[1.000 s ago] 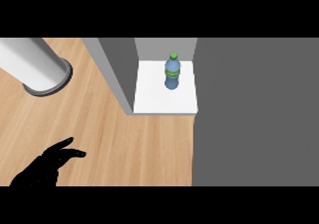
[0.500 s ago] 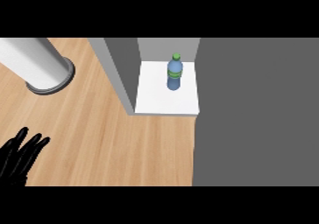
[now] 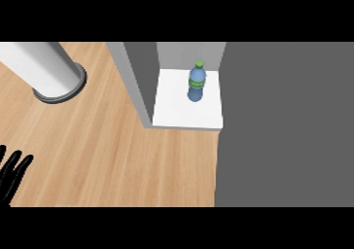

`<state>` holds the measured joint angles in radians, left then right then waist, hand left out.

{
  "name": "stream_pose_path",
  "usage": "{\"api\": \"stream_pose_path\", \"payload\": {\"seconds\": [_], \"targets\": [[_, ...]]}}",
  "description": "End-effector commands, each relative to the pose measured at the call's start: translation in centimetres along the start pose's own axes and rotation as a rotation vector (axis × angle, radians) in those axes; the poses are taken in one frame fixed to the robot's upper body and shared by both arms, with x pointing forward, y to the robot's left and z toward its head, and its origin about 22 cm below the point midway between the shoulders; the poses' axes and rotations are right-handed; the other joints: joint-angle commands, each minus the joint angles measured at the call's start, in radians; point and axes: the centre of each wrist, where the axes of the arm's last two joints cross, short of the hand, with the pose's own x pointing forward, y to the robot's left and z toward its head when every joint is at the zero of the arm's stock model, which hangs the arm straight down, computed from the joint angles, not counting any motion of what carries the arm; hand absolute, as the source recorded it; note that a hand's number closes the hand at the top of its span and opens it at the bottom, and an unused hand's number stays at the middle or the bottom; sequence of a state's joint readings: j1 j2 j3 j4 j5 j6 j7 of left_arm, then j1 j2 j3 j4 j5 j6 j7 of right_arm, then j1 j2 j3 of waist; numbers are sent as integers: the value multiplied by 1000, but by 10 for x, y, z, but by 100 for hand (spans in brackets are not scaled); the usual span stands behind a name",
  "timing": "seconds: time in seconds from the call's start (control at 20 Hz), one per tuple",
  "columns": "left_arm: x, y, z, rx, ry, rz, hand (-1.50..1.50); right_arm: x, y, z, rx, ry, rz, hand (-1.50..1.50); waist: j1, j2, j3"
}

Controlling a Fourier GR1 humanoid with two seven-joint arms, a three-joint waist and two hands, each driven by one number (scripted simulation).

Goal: Pick up the bottled water, place it into the cabinet and close the cabinet

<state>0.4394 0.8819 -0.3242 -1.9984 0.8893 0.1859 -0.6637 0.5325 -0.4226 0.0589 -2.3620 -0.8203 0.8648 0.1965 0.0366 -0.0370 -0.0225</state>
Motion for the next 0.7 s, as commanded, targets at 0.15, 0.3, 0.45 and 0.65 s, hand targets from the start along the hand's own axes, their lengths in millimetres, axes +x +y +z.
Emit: {"api": "stream_pose_path", "payload": {"seconds": [0.15, 0.3, 0.45, 0.65], "targets": [[10, 18, 4, 9, 2, -24, -150, 41, 29, -36, 68, 46, 227, 150, 10, 2, -2], [10, 25, 12, 10, 21, -34, -150, 38, 29, -45, 70, 52, 197, 150, 11, -3, -3], [17, 28, 6, -7, -4, -34, -150, 33, 26, -59, 65, 41, 177, 150, 14, 2, -2], [23, 33, 10, -28, -1, -16, -150, 28, 22, -78, 72, 50, 150, 150, 44, 0, -1]]}}
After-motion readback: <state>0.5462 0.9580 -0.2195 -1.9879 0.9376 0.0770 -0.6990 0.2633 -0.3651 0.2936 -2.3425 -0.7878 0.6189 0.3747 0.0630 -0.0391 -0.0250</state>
